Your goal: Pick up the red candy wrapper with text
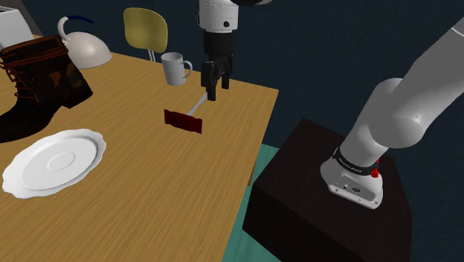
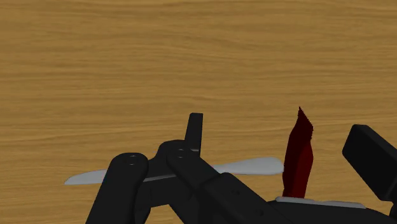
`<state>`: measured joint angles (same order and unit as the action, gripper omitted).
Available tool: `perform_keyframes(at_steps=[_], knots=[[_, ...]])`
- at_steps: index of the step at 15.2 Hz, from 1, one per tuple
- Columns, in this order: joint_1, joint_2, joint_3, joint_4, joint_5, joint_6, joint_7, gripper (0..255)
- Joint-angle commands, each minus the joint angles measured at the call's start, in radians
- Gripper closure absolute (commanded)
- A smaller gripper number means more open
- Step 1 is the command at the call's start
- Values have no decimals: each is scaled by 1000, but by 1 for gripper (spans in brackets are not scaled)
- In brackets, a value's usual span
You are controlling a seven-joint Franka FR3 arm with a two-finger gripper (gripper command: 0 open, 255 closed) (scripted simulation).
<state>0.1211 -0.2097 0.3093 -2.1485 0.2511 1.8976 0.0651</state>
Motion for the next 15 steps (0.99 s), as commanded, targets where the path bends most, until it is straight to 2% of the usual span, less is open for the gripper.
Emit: perform_keyframes(at_steps=[1, 8, 15], knots=[[9, 71, 19, 47, -3, 34, 12, 0], [52, 292, 69, 221, -38, 109, 65, 0], [56, 327, 70, 158, -43, 204, 54, 0]])
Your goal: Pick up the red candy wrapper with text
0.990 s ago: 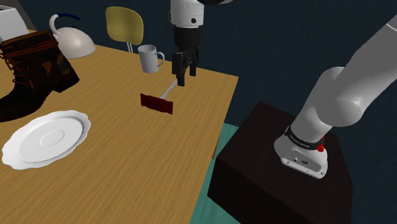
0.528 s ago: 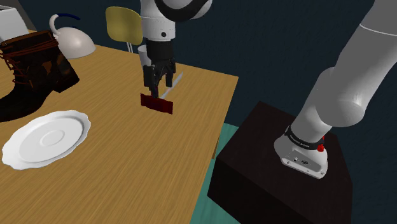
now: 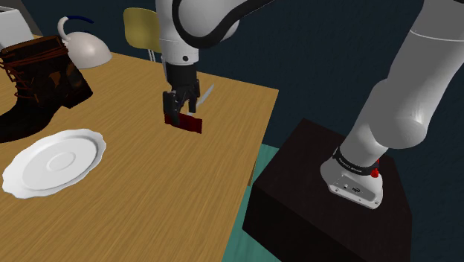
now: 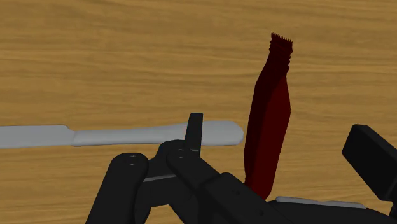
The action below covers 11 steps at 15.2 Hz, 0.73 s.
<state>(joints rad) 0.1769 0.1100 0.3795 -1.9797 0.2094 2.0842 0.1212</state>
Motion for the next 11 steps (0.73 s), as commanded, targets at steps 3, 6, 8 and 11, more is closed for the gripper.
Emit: perform_keyframes(at_steps=[3, 6, 8, 11], knots=[[0, 6, 0, -13, 0, 20, -4, 255], [1, 6, 0, -14, 0, 20, -3, 255], [1, 6, 0, -14, 0, 20, -3, 255], [1, 7, 0, -13, 0, 20, -3, 255]])
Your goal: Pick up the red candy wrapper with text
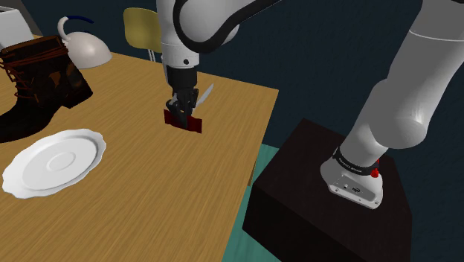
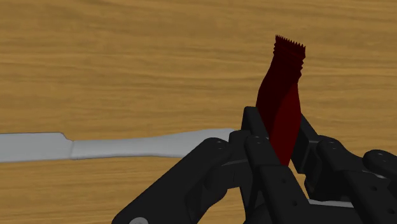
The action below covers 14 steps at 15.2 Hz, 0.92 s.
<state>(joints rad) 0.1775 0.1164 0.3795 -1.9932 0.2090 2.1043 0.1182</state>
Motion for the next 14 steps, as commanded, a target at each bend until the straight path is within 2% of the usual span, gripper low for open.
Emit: perform_keyframes(at_steps=[1, 14], knots=[[0, 1, 0, 3, -1, -2, 0, 255], [-7, -52, -2, 118, 5, -167, 22, 255]])
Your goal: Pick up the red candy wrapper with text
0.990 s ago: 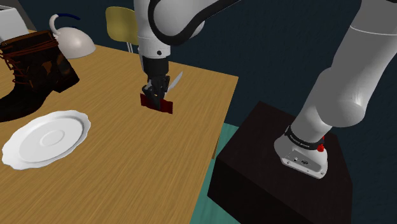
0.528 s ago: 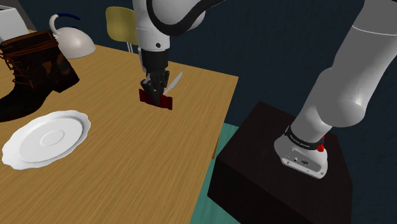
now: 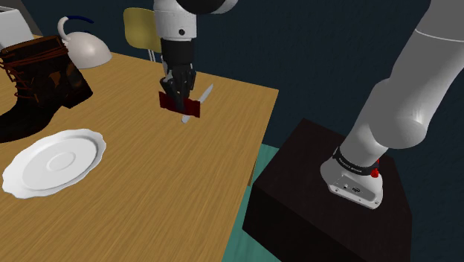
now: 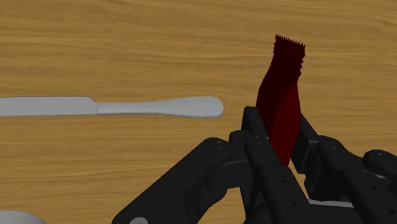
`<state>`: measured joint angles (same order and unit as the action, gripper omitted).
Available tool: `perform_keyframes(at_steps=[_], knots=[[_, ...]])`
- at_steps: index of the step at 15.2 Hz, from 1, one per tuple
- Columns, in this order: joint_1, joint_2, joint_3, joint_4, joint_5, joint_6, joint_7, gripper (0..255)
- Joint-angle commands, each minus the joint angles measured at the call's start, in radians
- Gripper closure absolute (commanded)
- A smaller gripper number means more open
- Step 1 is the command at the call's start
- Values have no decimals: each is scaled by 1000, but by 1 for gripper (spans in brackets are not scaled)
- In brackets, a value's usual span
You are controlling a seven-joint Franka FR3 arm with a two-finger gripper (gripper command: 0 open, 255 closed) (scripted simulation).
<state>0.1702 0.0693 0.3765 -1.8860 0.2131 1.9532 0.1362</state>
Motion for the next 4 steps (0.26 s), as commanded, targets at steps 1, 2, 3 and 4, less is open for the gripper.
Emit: perform_keyframes(at_steps=[1, 2, 3, 4], knots=[[0, -7, 0, 22, 0, -28, 6, 255], [0, -10, 0, 32, 0, -41, 8, 255], [-1, -10, 0, 34, 0, -43, 8, 255], [-1, -10, 0, 34, 0, -43, 8, 255]])
